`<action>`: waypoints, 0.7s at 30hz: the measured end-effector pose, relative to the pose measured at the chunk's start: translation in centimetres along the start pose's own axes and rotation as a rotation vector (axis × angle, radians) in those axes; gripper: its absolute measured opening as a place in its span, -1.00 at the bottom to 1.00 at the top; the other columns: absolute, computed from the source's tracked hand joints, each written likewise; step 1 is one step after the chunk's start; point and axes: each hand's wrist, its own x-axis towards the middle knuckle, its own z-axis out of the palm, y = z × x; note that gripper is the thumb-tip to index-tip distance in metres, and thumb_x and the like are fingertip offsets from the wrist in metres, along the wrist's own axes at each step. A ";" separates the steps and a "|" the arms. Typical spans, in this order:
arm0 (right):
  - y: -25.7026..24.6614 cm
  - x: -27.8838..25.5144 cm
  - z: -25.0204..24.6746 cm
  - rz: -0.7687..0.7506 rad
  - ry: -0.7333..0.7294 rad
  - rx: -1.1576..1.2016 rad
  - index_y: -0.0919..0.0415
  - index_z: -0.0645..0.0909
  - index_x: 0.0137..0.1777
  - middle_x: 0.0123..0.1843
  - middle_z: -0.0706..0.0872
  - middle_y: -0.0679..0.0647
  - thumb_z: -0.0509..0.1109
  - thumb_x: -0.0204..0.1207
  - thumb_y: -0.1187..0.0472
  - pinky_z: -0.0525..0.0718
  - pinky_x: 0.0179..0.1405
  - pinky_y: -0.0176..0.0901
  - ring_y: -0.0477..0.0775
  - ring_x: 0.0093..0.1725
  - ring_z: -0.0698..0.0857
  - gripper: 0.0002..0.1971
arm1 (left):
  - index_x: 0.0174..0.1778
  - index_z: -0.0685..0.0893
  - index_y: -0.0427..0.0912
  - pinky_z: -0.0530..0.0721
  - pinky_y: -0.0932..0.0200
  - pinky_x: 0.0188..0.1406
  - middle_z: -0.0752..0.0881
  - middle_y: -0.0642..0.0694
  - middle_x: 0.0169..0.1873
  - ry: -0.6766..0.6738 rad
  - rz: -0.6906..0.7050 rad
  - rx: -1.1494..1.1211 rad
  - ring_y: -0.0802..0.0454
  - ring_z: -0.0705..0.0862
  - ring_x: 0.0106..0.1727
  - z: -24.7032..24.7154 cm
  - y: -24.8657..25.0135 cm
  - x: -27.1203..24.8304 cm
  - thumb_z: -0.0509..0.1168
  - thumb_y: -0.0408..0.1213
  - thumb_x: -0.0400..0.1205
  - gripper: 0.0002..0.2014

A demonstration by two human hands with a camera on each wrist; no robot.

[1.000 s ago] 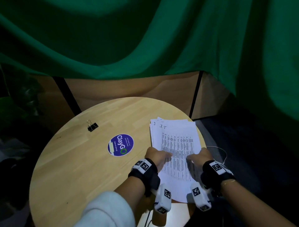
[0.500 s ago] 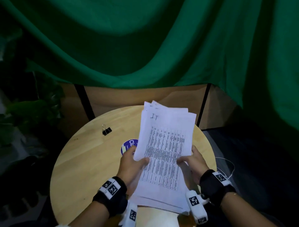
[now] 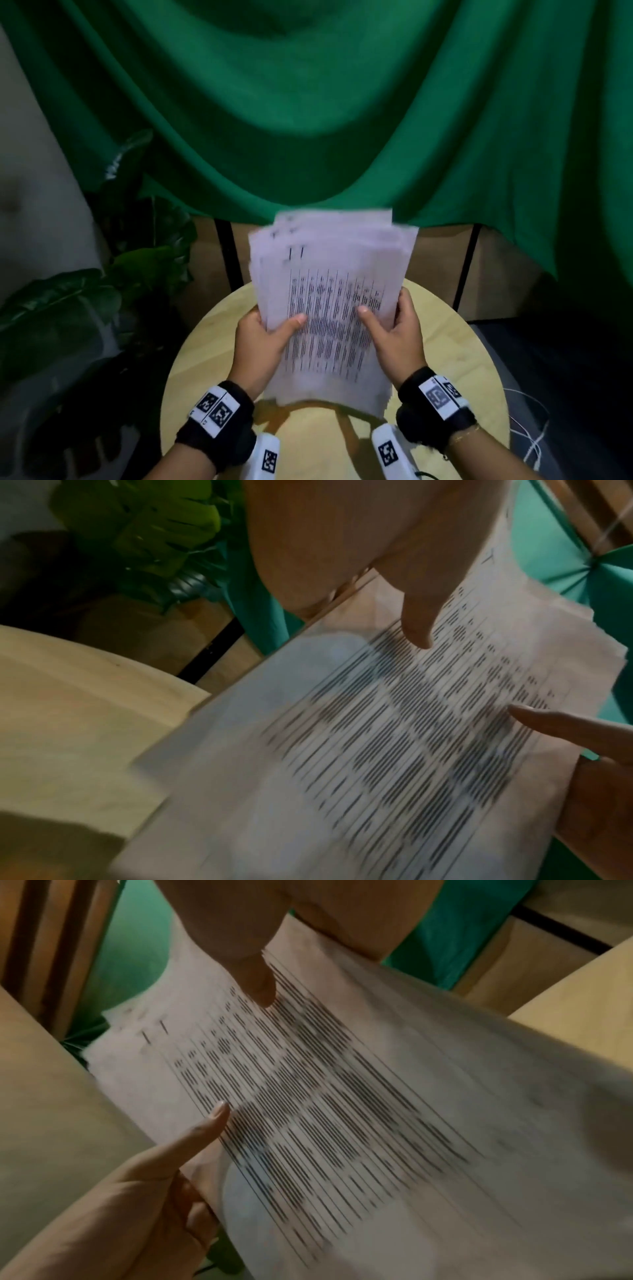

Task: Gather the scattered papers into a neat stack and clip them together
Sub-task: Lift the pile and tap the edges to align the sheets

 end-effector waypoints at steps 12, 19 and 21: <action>0.4 -1.2 1.4 0.016 -0.011 0.030 0.04 0.58 0.17 0.03 0.85 -0.12 0.47 0.64 0.42 0.83 -0.04 -0.12 -0.06 0.05 0.85 -0.72 | 0.10 0.90 -0.01 0.88 0.32 -0.22 0.99 0.13 -0.06 0.032 -0.052 -0.020 0.16 0.96 -0.06 -0.1 -0.5 -0.8 0.59 -0.28 0.71 -0.90; 2.4 -1.7 0.8 0.073 -0.025 -0.054 -0.07 0.59 0.17 0.05 0.83 -0.23 0.54 0.59 0.38 0.80 0.07 -0.04 -0.14 0.11 0.82 -0.66 | 0.10 0.90 -0.01 0.84 0.20 -0.09 0.99 0.12 -0.03 -0.055 -0.119 0.009 0.18 0.95 -0.05 -0.1 -1.3 -1.4 0.61 -0.30 0.68 -0.87; 2.3 -1.7 0.9 0.072 -0.020 -0.048 -0.05 0.61 0.17 0.04 0.84 -0.20 0.50 0.63 0.37 0.82 0.07 -0.04 -0.13 0.10 0.83 -0.70 | 0.04 0.90 0.04 0.84 0.23 -0.13 0.99 0.16 -0.07 -0.030 -0.123 0.014 0.18 0.95 -0.06 0.1 -1.4 -1.1 0.60 -0.27 0.70 -0.90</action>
